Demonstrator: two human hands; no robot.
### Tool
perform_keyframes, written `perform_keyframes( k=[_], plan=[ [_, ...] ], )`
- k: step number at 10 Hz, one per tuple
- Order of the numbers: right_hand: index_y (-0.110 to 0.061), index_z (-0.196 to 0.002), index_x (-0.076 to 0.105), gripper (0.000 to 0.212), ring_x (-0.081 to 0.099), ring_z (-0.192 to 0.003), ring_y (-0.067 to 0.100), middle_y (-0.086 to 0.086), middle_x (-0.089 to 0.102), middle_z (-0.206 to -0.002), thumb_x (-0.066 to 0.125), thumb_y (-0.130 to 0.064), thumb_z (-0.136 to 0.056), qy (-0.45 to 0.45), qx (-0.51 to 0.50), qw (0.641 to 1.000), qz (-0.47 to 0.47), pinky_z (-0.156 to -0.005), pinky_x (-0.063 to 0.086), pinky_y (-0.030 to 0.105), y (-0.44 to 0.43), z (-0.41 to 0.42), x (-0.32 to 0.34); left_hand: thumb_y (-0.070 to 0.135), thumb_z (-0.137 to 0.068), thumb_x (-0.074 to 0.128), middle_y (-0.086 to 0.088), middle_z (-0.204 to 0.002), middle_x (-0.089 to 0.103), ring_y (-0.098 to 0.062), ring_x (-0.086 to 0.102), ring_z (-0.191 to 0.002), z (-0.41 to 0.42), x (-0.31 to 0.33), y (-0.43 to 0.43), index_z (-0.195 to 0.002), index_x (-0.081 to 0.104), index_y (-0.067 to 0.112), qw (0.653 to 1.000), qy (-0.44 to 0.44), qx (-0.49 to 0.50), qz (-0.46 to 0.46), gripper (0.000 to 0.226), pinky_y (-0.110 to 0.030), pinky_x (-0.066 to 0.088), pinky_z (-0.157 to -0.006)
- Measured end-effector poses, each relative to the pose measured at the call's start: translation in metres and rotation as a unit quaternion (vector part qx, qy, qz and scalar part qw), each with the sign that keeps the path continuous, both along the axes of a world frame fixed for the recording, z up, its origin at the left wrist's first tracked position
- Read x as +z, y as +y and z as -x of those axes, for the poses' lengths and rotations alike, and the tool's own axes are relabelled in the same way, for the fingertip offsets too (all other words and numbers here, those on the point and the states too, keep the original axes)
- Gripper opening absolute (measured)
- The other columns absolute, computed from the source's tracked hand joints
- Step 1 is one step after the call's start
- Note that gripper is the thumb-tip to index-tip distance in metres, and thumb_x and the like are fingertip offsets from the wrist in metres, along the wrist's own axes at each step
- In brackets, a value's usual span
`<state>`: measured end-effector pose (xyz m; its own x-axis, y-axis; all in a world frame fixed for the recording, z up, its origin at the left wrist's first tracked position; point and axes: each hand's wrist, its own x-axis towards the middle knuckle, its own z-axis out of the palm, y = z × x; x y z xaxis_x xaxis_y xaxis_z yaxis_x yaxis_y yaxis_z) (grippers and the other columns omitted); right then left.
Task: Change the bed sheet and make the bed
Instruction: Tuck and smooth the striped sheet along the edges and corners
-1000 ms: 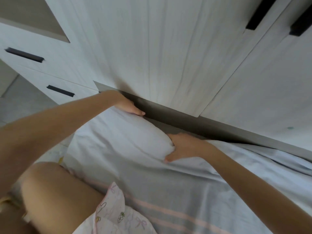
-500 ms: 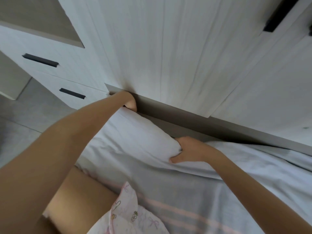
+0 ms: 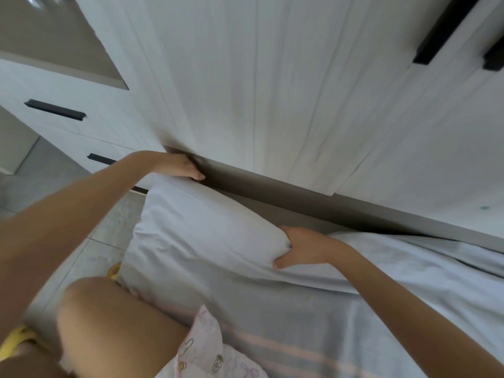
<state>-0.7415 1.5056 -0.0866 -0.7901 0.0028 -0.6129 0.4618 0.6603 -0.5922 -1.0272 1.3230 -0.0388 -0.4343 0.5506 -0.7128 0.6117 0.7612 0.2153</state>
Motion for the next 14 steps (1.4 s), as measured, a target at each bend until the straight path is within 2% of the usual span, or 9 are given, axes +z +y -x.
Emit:
perform_keyframes(
  k=[2, 5, 6, 7, 8, 10, 11, 13, 14],
  plan=[
    [-0.025, -0.136, 0.046, 0.068, 0.055, -0.116, 0.014, -0.005, 0.057, -0.13, 0.079, -0.024, -0.076, -0.046, -0.003, 0.997, 0.057, -0.103, 0.044, 0.036, 0.006, 0.01, -0.002, -0.01, -0.08, 0.037, -0.004, -0.146, 0.034, -0.025, 0.027, -0.136, 0.014, -0.017, -0.029, -0.141, 0.039, 0.031, 0.997, 0.068, -0.025, 0.012, 0.074, -0.035, 0.026, -0.107],
    [-0.027, -0.134, 0.049, 0.067, 0.055, -0.116, 0.009, -0.011, 0.058, -0.128, 0.08, -0.029, -0.075, -0.058, -0.026, 0.994, 0.085, -0.102, 0.044, 0.032, 0.013, 0.013, -0.006, 0.03, -0.057, 0.085, 0.001, -0.117, 0.059, -0.016, 0.06, -0.102, 0.027, -0.052, -0.044, -0.13, 0.049, 0.025, 0.962, -0.149, 0.194, -0.119, 0.082, -0.034, 0.05, -0.09],
    [-0.031, -0.13, 0.053, 0.066, 0.057, -0.111, 0.006, -0.014, 0.061, -0.123, 0.079, -0.043, -0.071, -0.064, -0.043, 0.995, 0.056, -0.101, 0.045, 0.033, 0.024, 0.018, -0.005, 0.03, -0.064, 0.084, 0.003, -0.119, 0.056, -0.016, 0.054, -0.107, 0.029, -0.062, -0.048, -0.138, 0.045, 0.017, 0.949, -0.096, 0.247, -0.168, 0.084, -0.032, 0.043, -0.094],
    [-0.028, -0.122, 0.054, 0.057, 0.059, -0.105, 0.013, -0.009, 0.061, -0.116, 0.07, -0.055, -0.075, -0.036, -0.054, 0.991, -0.119, -0.091, 0.049, 0.031, 0.037, 0.025, -0.007, 0.05, -0.047, 0.083, 0.003, -0.12, 0.058, -0.015, 0.056, -0.106, 0.034, -0.077, -0.053, -0.133, 0.048, 0.02, 0.92, -0.09, 0.317, -0.211, 0.098, -0.03, 0.044, -0.09],
    [-0.019, -0.135, 0.04, 0.054, 0.053, -0.114, 0.023, 0.002, 0.053, -0.129, 0.057, -0.041, -0.088, 0.017, -0.036, 0.94, -0.338, -0.091, 0.046, 0.034, 0.026, 0.024, -0.014, 0.039, -0.064, 0.085, -0.002, -0.118, 0.056, -0.018, 0.053, -0.104, 0.028, -0.099, -0.054, -0.13, 0.049, 0.013, 0.89, -0.039, 0.383, -0.246, 0.08, -0.029, 0.041, -0.085],
    [-0.021, -0.149, 0.024, 0.071, 0.03, -0.14, 0.03, 0.008, 0.029, -0.155, 0.029, -0.06, -0.09, 0.211, 0.095, 0.918, -0.321, -0.115, 0.016, 0.047, -0.031, 0.005, -0.068, 0.048, -0.071, 0.078, -0.007, -0.125, 0.056, -0.026, 0.054, -0.114, 0.024, -0.125, -0.053, -0.125, 0.05, 0.009, 0.853, 0.039, 0.437, -0.282, 0.073, -0.03, 0.041, -0.086],
    [-0.033, -0.15, -0.005, 0.076, 0.003, -0.148, 0.012, -0.009, -0.004, -0.159, 0.003, -0.074, -0.086, 0.131, 0.083, 0.938, -0.311, -0.117, -0.011, 0.029, -0.005, 0.008, -0.095, 0.051, -0.081, 0.067, -0.013, -0.128, 0.049, -0.03, 0.053, -0.113, 0.012, -0.12, -0.048, -0.126, 0.045, 0.008, 0.838, 0.101, 0.445, -0.298, 0.066, -0.033, 0.039, -0.09],
    [-0.017, -0.151, 0.022, 0.068, 0.02, -0.145, 0.023, 0.005, 0.023, -0.157, 0.024, -0.05, -0.092, 0.209, -0.089, 0.922, -0.312, -0.119, 0.002, 0.038, -0.025, 0.012, -0.101, 0.054, -0.093, 0.045, -0.03, -0.126, 0.052, -0.042, 0.05, -0.117, -0.028, -0.135, -0.064, -0.126, 0.039, -0.005, 0.849, 0.174, 0.437, -0.241, 0.068, -0.046, 0.04, -0.097],
    [-0.021, -0.15, 0.024, 0.065, 0.021, -0.142, 0.034, 0.009, 0.028, -0.155, 0.035, -0.046, -0.091, 0.311, 0.058, 0.902, -0.295, -0.113, 0.012, 0.058, -0.078, -0.009, -0.098, 0.056, -0.092, 0.044, -0.028, -0.124, 0.054, -0.043, 0.05, -0.116, -0.03, -0.14, -0.068, -0.125, 0.04, -0.002, 0.853, 0.172, 0.432, -0.237, 0.067, -0.048, 0.041, -0.096]
  ],
)
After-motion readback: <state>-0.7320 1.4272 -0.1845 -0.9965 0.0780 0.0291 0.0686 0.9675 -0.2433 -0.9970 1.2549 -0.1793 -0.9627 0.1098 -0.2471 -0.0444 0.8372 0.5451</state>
